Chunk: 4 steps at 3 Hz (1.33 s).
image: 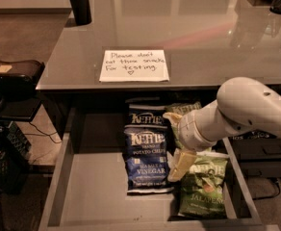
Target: Pick blue chip bag from top drawer and place on counter
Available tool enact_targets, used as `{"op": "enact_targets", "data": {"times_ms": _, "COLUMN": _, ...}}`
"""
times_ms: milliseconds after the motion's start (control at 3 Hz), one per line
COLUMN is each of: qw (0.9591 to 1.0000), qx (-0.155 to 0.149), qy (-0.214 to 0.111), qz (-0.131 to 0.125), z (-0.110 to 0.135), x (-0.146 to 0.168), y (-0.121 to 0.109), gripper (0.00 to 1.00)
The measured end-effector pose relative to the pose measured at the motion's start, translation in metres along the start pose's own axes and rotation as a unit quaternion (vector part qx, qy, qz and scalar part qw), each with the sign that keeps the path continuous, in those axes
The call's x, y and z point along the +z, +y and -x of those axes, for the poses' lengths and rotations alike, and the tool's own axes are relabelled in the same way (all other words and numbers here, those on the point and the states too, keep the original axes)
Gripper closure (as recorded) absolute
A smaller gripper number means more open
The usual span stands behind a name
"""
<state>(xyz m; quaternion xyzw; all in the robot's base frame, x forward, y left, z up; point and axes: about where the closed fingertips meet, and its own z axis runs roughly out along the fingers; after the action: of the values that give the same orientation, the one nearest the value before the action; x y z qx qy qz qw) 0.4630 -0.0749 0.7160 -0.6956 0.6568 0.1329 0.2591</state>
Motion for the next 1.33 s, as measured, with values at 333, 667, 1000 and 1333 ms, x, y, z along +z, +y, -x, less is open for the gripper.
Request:
{"op": "enact_targets", "data": {"times_ms": 333, "qw": 0.9995, "qx": -0.023, "qy": 0.002, "qz": -0.020, "z": 0.000, "x": 0.015, "y": -0.013, "gripper": 0.00}}
{"op": "enact_targets", "data": {"times_ms": 667, "qw": 0.9989, "qx": -0.034, "qy": 0.001, "qz": -0.032, "z": 0.000, "x": 0.031, "y": -0.021, "gripper": 0.00}}
{"op": "enact_targets", "data": {"times_ms": 1000, "qw": 0.9989, "qx": -0.035, "qy": 0.001, "qz": -0.032, "z": -0.006, "x": 0.050, "y": -0.026, "gripper": 0.00}}
{"op": "enact_targets", "data": {"times_ms": 1333, "qw": 0.9992, "qx": -0.030, "qy": 0.004, "qz": -0.026, "z": -0.013, "x": 0.070, "y": -0.030, "gripper": 0.00}}
